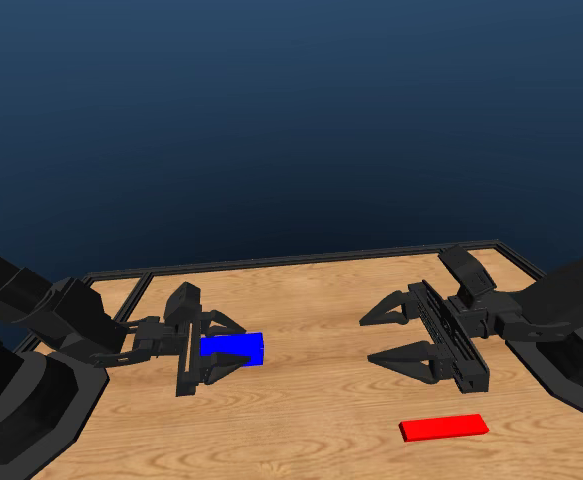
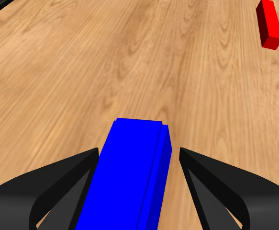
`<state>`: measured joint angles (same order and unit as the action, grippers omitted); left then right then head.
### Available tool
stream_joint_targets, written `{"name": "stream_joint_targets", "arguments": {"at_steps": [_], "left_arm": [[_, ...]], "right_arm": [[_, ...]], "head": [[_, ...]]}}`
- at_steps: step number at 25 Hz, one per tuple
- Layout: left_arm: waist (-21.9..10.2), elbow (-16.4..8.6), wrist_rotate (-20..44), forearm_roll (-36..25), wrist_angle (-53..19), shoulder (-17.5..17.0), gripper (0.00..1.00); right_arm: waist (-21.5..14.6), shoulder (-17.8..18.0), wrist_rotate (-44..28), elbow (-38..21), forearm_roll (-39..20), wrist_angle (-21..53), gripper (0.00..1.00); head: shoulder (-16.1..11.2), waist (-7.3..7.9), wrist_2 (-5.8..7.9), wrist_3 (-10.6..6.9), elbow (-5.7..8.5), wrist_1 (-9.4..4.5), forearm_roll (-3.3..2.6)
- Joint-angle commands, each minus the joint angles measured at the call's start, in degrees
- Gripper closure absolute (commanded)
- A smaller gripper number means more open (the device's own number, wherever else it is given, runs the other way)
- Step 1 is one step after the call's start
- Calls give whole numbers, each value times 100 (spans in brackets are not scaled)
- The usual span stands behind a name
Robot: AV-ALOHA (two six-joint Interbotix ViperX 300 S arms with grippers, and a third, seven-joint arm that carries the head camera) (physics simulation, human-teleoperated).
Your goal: Insert peg into socket
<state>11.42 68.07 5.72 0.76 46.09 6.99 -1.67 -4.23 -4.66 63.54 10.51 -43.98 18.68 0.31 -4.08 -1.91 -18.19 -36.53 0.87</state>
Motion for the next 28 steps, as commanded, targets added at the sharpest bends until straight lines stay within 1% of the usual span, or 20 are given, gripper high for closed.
{"name": "stream_joint_targets", "arguments": {"at_steps": [1,3,4,6,7,8,10,13,14,16,18,19,20,21,22,23,24,26,27,28], "left_arm": [[171,25,-246,236,-459,482,0],[157,-32,-192,269,-492,710,0],[72,-63,-184,243,-475,762,0],[-37,-48,-177,248,-375,723,0],[-119,-33,-206,251,-433,706,23],[-216,-20,-253,279,-467,649,100],[-418,57,-226,352,-357,416,100],[-718,70,-241,513,-442,93,100],[-873,94,-210,591,-457,-46,100],[-1137,24,-174,712,-558,-390,100],[-1411,-83,-169,853,-771,-658,100],[-1609,-194,-204,898,-884,-746,100],[-1617,-179,-217,972,-969,-862,100],[-1712,-302,-257,1028,-1029,-1015,100],[-1867,-343,-349,1031,-1162,-1061,100],[-1949,-444,-421,1097,-1251,-1167,100],[-2052,-506,-440,1087,-1210,-1212,100],[-2198,-583,-440,1139,-1183,-1247,100],[-2277,-649,-439,1176,-1160,-1256,100],[-2350,-712,-436,1207,-1142,-1242,100]], "right_arm": [[-209,-153,37,-70,87,-3,0],[-316,-138,18,-35,166,35,0],[-372,-145,10,-49,211,38,0],[-449,-126,-66,-41,294,56,0],[-559,-78,-79,-17,332,88,0],[-654,-32,-107,-15,383,121,0],[-854,-2,-196,42,494,212,0],[-1095,67,-316,123,684,165,0],[-1250,165,-354,166,721,241,0],[-1424,324,-669,182,744,417,0],[-1578,458,-824,307,906,284,0],[-1724,520,-868,331,937,254,0],[-1785,629,-906,372,1020,269,0],[-1872,668,-939,343,1089,311,0],[-1944,800,-960,430,1163,378,0],[-2027,813,-1017,378,1234,335,0],[-2073,941,-1037,506,1346,352,0],[-2190,1018,-981,432,1450,292,0],[-2257,1134,-943,486,1516,297,0],[-2293,1073,-976,552,1598,140,0]], "head": [[11,32,-38,-117,108,94,6],[60,58,-45,-163,82,71,10],[89,68,-44,-188,66,65,11],[143,79,-35,-228,31,52,9],[188,87,-26,-245,3,33,8],[234,95,-21,-256,-25,19,8],[348,101,-17,-268,-100,-4,8],[520,82,7,-276,-215,-58,0],[594,66,20,-287,-266,-89,-7],[710,15,66,-274,-331,-149,-26],[848,-87,90,-249,-411,-171,-53],[911,-151,97,-232,-451,-183,-69],[946,-187,102,-221,-474,-194,-78],[1002,-253,113,-194,-504,-226,-95],[1048,-312,114,-175,-534,-231,-109],[1088,-373,122,-147,-558,-236,-125],[1122,-427,134,-118,-581,-246,-140],[1172,-507,146,-61,-612,-250,-160],[1199,-557,154,-21,-628,-254,-173],[1226,-604,160,14,-646,-262,-185]]}}
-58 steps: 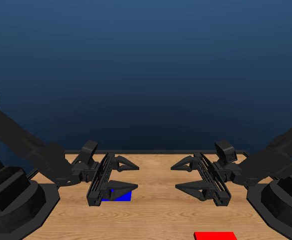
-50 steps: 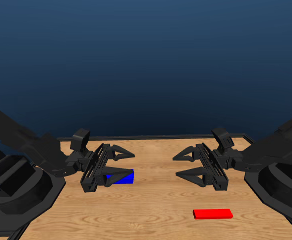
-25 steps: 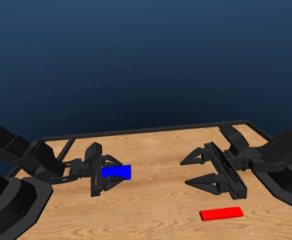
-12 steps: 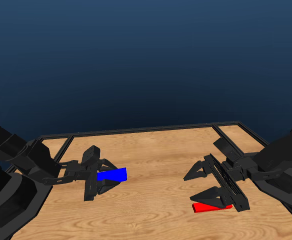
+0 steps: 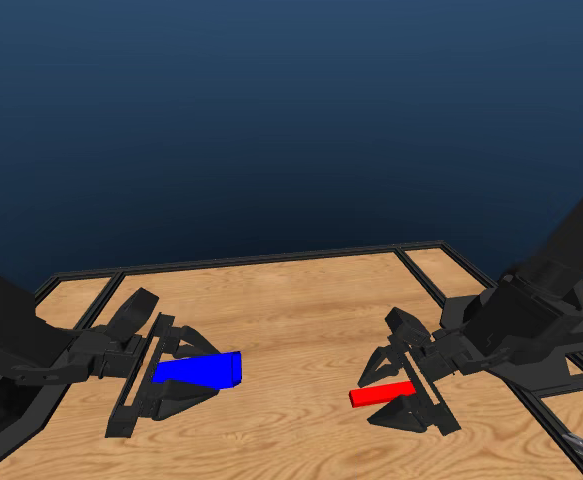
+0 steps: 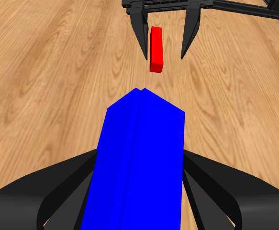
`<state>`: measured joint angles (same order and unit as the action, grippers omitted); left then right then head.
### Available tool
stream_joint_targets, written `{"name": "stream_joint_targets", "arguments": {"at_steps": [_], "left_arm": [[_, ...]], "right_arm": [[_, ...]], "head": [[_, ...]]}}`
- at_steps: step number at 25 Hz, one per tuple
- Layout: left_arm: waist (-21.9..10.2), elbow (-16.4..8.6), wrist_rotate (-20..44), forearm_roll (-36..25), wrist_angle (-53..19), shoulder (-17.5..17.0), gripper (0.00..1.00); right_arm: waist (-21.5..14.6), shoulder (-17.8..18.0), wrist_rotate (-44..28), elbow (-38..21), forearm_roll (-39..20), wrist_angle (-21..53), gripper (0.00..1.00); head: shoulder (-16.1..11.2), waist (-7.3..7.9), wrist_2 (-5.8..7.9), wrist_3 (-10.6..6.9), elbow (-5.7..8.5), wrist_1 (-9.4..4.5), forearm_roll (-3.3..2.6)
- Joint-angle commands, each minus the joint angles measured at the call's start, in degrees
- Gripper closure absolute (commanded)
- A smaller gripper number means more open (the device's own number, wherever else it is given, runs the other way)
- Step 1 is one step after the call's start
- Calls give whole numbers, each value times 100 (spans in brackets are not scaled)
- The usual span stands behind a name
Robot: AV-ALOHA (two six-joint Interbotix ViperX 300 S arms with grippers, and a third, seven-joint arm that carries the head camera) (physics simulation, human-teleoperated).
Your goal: Insert peg into socket
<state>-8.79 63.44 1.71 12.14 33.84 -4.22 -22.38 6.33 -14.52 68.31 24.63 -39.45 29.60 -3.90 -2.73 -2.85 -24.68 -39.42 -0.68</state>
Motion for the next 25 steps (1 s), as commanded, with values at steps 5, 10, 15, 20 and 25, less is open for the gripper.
{"name": "stream_joint_targets", "arguments": {"at_steps": [5,10,15,20,25], "left_arm": [[-605,-475,-94,208,63,-34,100],[-818,-492,-139,366,132,41,100],[-930,-608,-226,515,186,24,100],[-1040,-869,-447,630,180,-6,100],[-1018,-926,-540,669,148,33,100]], "right_arm": [[-470,355,-100,253,474,-604,0],[-553,501,-123,480,764,-530,100],[-620,427,313,308,879,-625,100],[-278,-87,1179,-261,771,-305,100],[127,-713,2006,-690,560,297,100]], "head": [[229,-314,87,253,-62,-25,-73],[349,-370,160,402,-124,-102,-103],[454,-379,195,464,-176,-143,-115],[517,-247,216,389,-225,-216,-91],[500,-54,186,351,-255,-251,-34]]}}
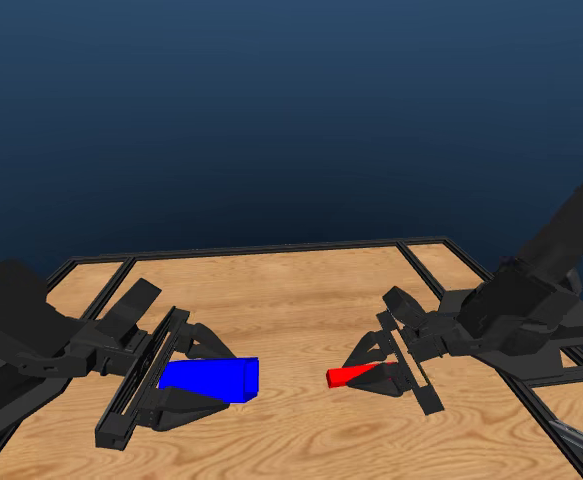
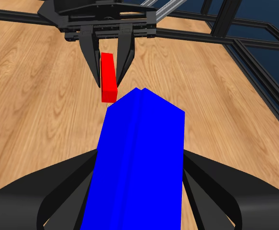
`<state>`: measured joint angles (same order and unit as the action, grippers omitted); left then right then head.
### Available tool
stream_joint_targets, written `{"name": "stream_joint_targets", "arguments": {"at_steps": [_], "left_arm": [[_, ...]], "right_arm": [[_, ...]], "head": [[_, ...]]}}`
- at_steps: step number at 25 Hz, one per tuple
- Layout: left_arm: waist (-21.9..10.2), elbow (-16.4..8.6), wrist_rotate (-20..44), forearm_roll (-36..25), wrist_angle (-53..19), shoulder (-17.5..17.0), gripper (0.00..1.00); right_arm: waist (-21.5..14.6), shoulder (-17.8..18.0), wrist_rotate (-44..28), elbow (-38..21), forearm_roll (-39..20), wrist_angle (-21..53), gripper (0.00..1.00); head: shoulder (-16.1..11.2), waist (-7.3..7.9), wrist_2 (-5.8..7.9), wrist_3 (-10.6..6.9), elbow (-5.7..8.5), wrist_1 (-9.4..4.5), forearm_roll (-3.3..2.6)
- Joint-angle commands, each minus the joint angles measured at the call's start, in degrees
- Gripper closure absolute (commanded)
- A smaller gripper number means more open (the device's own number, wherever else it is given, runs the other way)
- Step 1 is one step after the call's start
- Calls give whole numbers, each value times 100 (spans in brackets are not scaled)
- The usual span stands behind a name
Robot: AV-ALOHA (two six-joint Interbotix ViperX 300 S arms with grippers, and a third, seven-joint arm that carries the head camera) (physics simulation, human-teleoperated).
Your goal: Insert peg into socket
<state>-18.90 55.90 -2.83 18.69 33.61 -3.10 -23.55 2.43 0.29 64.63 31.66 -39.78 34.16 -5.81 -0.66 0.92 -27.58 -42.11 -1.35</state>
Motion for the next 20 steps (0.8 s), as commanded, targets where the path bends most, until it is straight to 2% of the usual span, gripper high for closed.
{"name": "stream_joint_targets", "arguments": {"at_steps": [1,2,4,6,8,10,12,14,16,17,20], "left_arm": [[18,-157,-117,16,84,-56,100],[31,-165,-125,17,99,-60,100],[50,-212,-132,5,103,-50,100],[100,-229,-168,7,77,12,100],[66,-238,-193,-3,66,40,100],[268,-330,-163,178,7,43,100],[294,-353,-179,227,-40,55,100],[352,-400,-204,272,-146,70,100],[312,-381,-172,252,-54,55,100],[324,-377,-164,253,-90,76,100],[311,-445,-153,224,-96,122,100]], "right_arm": [[318,-379,652,-454,-196,463,100],[330,-478,721,-599,-194,441,100],[413,-452,805,-712,-270,588,100],[551,-592,810,-880,-480,898,100],[546,-563,971,-890,-394,877,100],[648,-591,916,-1143,-632,1146,100],[686,-600,1155,-1264,-536,1260,100],[852,-624,1184,-1475,-670,1502,100],[861,-571,1176,-1525,-777,1567,100],[902,-702,1244,-1755,-780,1623,100],[938,-622,1295,-1895,-962,1758,100]], "head": [[24,173,-18,-46,33,51,43],[0,206,-11,-74,29,107,51],[-28,258,8,-112,37,105,60],[-65,320,17,-149,47,109,74],[-77,340,21,-162,49,113,78],[-127,403,41,-220,49,174,89],[-137,432,41,-244,47,181,95],[-128,466,50,-262,39,182,101],[-103,495,55,-279,26,175,107],[-95,502,58,-282,22,172,108],[-68,529,62,-282,11,163,114]]}}
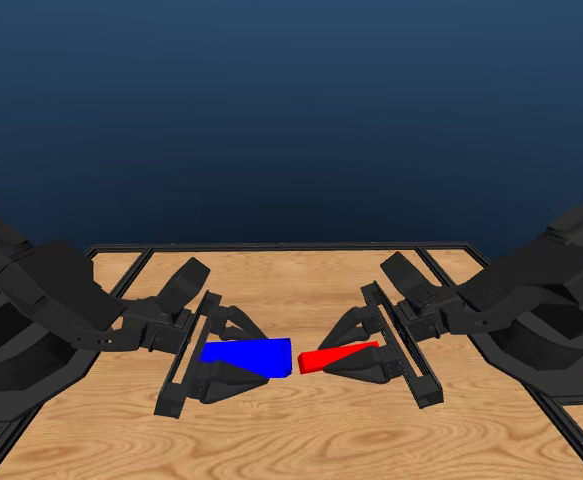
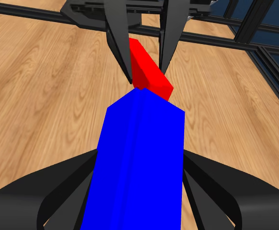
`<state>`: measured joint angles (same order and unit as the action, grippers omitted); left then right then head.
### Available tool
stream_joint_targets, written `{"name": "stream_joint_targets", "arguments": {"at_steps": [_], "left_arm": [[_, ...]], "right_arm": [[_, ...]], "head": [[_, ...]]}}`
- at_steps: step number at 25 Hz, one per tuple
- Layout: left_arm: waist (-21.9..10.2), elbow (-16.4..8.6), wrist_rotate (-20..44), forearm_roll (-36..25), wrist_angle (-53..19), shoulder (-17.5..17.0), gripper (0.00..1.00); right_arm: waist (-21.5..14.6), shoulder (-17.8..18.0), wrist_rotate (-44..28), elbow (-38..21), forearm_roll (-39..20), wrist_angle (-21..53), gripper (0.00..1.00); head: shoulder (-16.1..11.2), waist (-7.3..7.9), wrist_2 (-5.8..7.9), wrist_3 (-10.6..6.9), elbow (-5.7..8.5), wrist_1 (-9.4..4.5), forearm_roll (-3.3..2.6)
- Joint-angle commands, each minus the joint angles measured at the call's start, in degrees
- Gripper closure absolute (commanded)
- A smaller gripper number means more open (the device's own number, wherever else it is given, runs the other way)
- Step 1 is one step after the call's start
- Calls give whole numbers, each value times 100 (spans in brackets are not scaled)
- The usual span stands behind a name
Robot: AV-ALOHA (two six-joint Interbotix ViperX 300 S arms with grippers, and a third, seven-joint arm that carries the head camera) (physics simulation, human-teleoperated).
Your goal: Insert peg into socket
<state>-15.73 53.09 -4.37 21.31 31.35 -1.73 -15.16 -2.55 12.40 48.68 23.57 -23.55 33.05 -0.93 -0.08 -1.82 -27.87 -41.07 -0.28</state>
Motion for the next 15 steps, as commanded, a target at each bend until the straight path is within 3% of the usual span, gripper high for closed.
{"name": "stream_joint_targets", "arguments": {"at_steps": [1,3,10,15], "left_arm": [[-17,-187,2,-50,129,-7,100],[-16,-222,22,-70,135,13,100],[-45,-302,16,-74,163,-19,100],[-81,-284,-6,23,190,-15,100]], "right_arm": [[117,-108,115,-311,-188,165,100],[185,-191,105,-442,-257,216,100],[407,97,-123,-613,-525,503,100],[359,238,-246,-817,-709,710,100]], "head": [[47,46,4,-8,39,57,9],[53,51,7,-8,35,57,9],[42,102,23,-4,35,40,19],[72,165,46,-19,20,8,31]]}}
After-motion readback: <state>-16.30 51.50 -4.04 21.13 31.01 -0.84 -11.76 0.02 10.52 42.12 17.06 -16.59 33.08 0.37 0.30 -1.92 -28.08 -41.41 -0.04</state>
